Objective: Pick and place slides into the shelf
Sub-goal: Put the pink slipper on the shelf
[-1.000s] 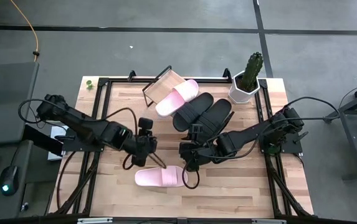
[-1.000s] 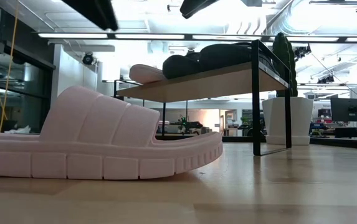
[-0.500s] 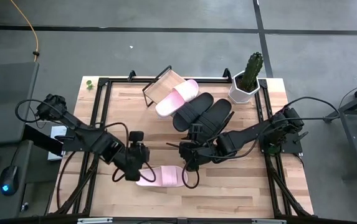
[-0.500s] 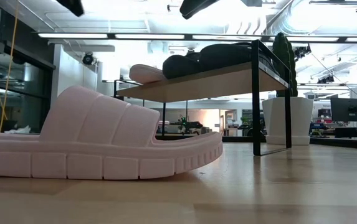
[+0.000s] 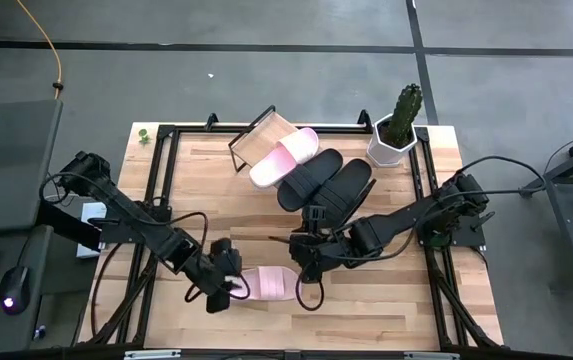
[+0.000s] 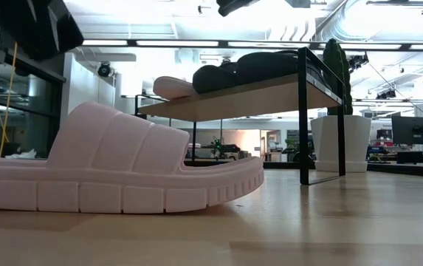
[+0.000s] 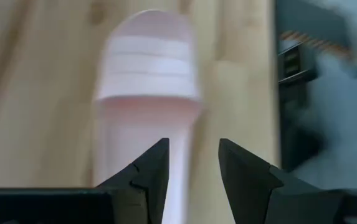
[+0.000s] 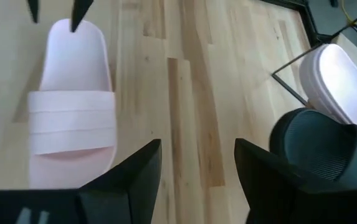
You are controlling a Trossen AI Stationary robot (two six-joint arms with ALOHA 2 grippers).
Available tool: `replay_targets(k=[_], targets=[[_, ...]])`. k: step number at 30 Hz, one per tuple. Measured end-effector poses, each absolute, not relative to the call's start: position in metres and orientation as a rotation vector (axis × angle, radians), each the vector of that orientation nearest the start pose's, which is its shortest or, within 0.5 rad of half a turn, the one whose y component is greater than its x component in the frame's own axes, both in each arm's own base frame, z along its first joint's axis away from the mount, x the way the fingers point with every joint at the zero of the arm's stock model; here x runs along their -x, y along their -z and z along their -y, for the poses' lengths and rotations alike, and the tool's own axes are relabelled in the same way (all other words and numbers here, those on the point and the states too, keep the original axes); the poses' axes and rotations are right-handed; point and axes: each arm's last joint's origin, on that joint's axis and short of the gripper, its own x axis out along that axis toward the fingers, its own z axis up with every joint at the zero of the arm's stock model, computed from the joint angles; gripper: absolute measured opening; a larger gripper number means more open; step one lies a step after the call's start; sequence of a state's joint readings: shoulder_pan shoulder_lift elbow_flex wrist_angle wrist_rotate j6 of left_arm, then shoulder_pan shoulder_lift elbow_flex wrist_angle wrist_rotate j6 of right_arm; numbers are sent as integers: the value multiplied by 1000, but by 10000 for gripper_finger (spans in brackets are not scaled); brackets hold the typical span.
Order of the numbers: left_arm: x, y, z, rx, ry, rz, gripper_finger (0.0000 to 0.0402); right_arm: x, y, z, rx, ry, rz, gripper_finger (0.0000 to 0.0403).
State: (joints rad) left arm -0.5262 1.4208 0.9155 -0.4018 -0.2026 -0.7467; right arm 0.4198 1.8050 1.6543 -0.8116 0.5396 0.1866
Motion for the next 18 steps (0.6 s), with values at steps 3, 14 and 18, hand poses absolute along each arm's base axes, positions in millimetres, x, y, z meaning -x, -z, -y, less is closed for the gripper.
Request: replay_targets(k=[3,14,18], targets=[[-250,-217,140,460,8,-850,129,-354,-307,-152,279,166,-832,193],[-252,-205,146,641,24,-841,129,-341,-307,-179,292,107,-816,193],[-256,-197,149,667,13,-863,129,-339,-307,-183,279,104,-813,193]])
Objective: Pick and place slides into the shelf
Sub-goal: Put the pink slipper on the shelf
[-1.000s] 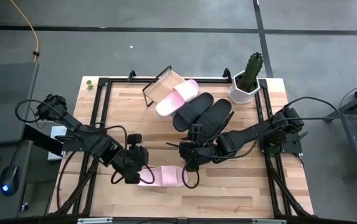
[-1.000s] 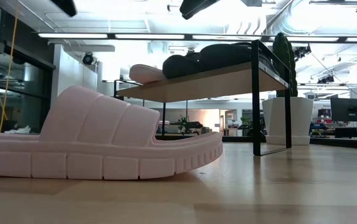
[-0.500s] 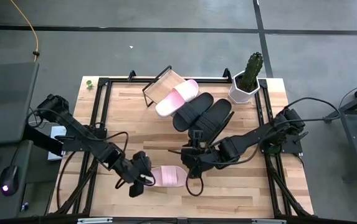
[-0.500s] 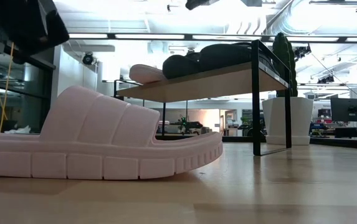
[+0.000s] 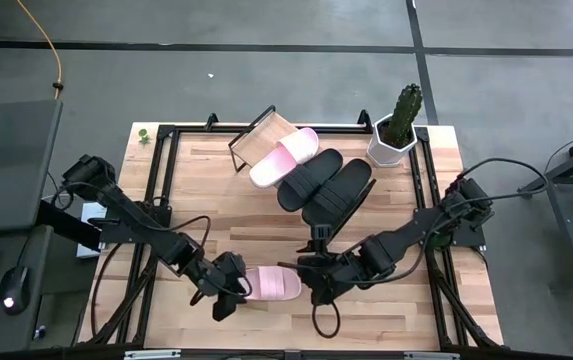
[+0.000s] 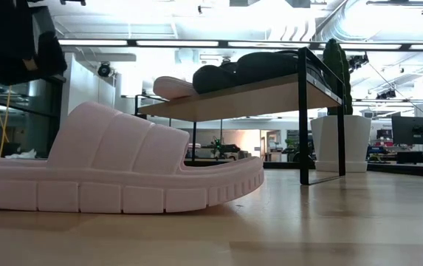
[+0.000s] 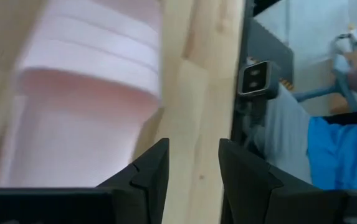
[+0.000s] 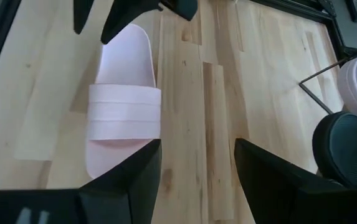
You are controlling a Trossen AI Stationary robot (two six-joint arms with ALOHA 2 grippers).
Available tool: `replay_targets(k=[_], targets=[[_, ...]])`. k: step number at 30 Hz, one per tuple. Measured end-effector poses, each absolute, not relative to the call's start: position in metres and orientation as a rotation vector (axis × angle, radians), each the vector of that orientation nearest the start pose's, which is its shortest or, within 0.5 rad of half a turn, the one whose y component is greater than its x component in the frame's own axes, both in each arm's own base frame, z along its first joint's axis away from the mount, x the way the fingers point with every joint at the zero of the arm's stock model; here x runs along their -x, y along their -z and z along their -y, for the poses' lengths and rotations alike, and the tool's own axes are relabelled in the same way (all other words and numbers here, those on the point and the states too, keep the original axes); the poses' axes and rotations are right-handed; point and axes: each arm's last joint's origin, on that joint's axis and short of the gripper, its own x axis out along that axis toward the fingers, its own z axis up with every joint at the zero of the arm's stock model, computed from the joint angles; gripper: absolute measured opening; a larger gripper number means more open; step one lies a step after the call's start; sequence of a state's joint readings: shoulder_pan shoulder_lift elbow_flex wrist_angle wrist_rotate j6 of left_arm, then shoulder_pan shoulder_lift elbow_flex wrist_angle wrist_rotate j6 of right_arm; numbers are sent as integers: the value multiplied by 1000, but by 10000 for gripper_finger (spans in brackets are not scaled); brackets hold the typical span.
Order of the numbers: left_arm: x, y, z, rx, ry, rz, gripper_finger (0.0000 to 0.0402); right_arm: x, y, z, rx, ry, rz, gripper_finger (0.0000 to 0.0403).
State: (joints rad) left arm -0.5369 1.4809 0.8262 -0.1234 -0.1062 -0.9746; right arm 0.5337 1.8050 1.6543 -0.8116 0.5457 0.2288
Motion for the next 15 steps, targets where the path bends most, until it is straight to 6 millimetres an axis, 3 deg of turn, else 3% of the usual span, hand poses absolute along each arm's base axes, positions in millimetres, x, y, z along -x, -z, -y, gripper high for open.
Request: replay_targets(k=[10,15], targets=[[-268,-169,157,693,12,-926,129,-333,-307,-194,271,83,-809,193],[-270,-165,157,703,-43,-908,129,-330,-307,-200,273,69,-806,193]])
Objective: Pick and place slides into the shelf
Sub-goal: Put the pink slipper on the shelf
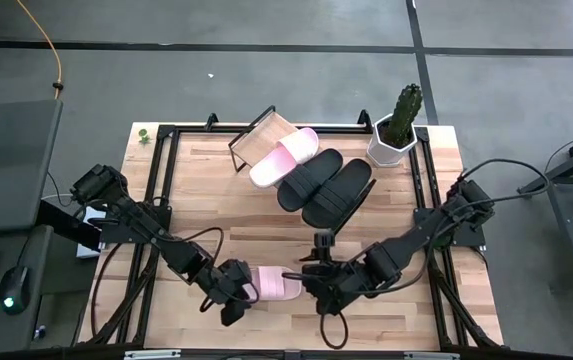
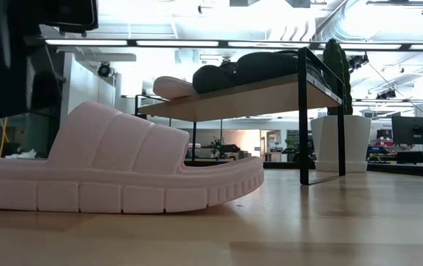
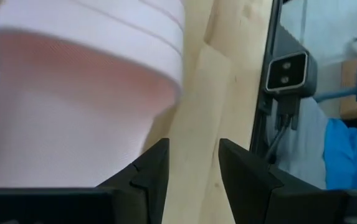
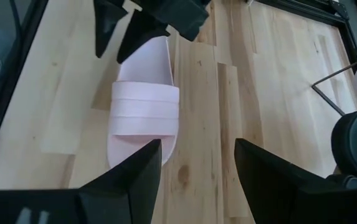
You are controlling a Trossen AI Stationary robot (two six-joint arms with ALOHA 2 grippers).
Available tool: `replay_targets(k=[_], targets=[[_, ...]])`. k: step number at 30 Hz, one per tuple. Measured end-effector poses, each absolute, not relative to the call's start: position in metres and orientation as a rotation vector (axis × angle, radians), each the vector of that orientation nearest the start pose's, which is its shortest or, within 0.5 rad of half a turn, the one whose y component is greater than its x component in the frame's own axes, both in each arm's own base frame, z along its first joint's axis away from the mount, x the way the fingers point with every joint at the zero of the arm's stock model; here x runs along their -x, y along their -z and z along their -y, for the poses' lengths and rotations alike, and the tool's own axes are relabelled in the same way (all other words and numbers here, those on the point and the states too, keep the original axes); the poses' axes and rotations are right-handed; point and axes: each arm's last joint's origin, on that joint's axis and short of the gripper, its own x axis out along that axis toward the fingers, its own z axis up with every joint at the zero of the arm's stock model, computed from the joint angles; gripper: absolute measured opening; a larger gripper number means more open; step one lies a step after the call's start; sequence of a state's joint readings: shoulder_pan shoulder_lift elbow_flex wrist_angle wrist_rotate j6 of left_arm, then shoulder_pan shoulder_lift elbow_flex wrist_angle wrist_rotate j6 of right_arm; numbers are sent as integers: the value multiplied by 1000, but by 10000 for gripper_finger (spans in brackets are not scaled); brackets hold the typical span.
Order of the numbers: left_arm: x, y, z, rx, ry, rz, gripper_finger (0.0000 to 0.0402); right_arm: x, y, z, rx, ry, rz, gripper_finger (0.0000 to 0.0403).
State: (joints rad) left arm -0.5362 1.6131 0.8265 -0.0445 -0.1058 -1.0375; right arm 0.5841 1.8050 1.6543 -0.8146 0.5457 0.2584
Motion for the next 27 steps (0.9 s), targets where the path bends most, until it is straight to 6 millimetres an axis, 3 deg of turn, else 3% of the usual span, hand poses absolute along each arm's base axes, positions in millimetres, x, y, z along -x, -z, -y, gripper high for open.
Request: replay_targets(k=[11,22,27], targets=[[-272,-166,152,696,-190,-794,129,-328,-307,-202,246,72,-804,193],[-273,-162,152,712,-208,-797,129,-328,-307,-203,244,70,-803,193],[-284,-158,151,758,-180,-763,129,-329,-307,-203,241,69,-798,193]])
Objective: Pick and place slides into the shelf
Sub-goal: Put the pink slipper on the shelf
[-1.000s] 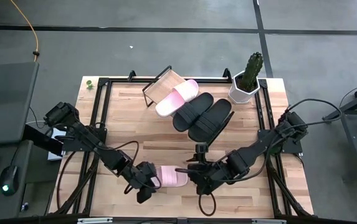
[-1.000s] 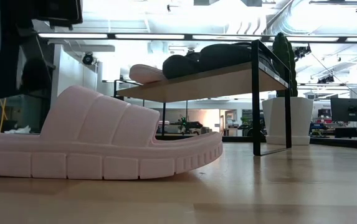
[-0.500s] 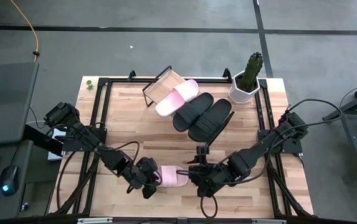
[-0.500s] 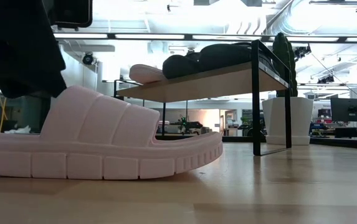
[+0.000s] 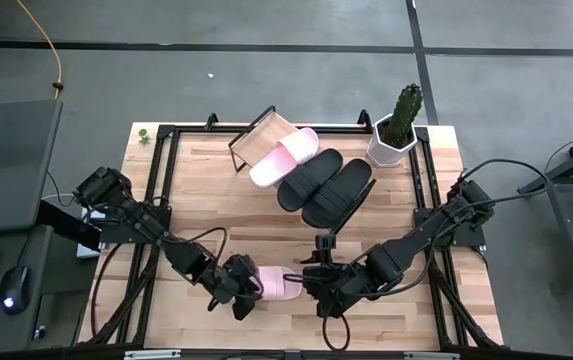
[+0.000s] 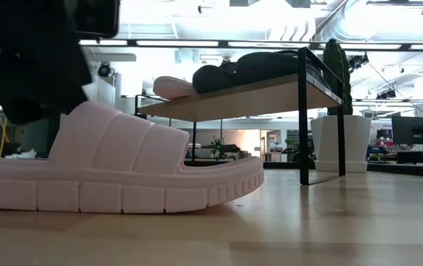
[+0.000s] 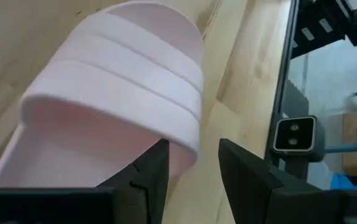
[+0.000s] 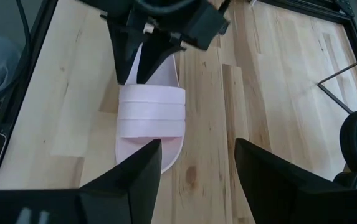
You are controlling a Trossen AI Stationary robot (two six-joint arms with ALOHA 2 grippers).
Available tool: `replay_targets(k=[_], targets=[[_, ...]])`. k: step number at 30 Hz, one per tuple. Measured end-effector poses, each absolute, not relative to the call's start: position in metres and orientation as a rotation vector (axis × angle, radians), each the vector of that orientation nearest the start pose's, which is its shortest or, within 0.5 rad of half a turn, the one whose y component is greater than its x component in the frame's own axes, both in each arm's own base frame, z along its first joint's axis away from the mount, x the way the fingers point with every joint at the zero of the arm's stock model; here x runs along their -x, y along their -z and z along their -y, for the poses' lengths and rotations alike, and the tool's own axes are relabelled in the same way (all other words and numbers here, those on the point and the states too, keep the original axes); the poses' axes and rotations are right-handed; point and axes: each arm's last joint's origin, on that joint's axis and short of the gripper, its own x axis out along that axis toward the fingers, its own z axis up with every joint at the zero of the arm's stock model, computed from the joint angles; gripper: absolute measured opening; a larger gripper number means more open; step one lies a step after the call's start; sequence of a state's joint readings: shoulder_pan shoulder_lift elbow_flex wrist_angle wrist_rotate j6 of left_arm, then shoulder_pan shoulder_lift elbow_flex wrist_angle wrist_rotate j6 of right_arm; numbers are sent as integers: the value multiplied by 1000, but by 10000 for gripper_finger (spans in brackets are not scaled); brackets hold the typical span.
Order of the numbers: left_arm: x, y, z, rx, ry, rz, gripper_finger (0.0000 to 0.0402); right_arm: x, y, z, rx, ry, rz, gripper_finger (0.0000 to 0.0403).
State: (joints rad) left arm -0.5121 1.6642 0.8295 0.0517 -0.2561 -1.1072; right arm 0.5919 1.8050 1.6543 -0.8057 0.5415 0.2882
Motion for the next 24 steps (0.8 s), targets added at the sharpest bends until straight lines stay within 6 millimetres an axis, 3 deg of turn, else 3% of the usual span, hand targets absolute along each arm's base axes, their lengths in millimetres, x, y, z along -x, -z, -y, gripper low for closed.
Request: replay_targets(k=[3,13,24], targets=[[-288,-149,149,755,-158,-794,129,-329,-307,-203,240,69,-796,193],[-298,-154,145,765,-131,-706,129,-329,-307,-203,238,65,-798,193],[-296,-149,136,681,-167,-759,129,-328,-307,-204,226,47,-806,193]])
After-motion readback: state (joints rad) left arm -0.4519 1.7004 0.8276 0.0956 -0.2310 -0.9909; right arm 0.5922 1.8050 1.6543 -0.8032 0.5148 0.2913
